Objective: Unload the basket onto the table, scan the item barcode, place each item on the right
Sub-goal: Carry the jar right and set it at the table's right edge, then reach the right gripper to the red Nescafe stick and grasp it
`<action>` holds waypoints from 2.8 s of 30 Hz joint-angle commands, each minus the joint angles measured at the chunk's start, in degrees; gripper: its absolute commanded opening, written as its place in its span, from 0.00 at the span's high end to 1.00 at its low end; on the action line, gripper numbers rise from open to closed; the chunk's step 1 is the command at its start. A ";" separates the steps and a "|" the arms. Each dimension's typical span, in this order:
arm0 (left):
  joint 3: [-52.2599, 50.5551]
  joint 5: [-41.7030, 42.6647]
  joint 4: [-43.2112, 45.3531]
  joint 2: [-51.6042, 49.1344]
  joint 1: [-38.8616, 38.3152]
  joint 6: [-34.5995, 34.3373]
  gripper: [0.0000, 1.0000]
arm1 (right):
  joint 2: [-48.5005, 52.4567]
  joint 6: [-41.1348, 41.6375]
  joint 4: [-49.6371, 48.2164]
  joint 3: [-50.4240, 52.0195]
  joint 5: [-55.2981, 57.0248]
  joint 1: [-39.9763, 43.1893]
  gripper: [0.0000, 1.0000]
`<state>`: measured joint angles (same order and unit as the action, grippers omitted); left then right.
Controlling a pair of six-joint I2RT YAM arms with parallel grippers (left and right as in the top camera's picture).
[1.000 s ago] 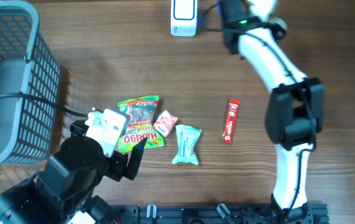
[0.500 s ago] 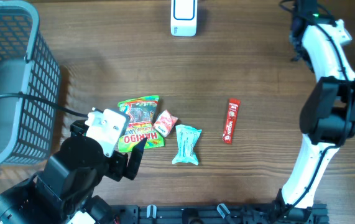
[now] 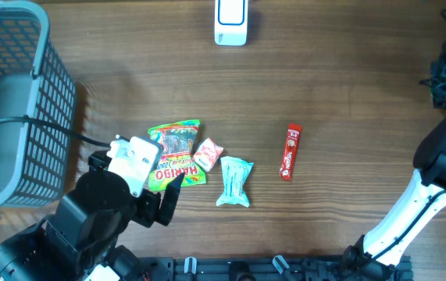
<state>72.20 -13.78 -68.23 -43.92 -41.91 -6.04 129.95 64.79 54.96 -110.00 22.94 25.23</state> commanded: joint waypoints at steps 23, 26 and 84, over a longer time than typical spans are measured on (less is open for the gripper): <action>-0.09 0.28 -0.02 0.13 0.20 1.14 0.00 | -2.36 -8.55 -4.02 6.27 -22.14 10.47 0.00; -0.09 0.28 -0.02 0.13 0.20 1.14 0.00 | -6.12 -11.37 -4.35 5.92 -22.16 10.14 0.00; -0.09 0.28 -0.02 0.13 0.20 1.14 0.00 | -24.63 -30.32 -15.10 54.53 -39.76 -46.71 0.96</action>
<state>72.20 -13.78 -68.23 -43.92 -41.91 -6.04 101.78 34.02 38.39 -55.99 1.02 -21.06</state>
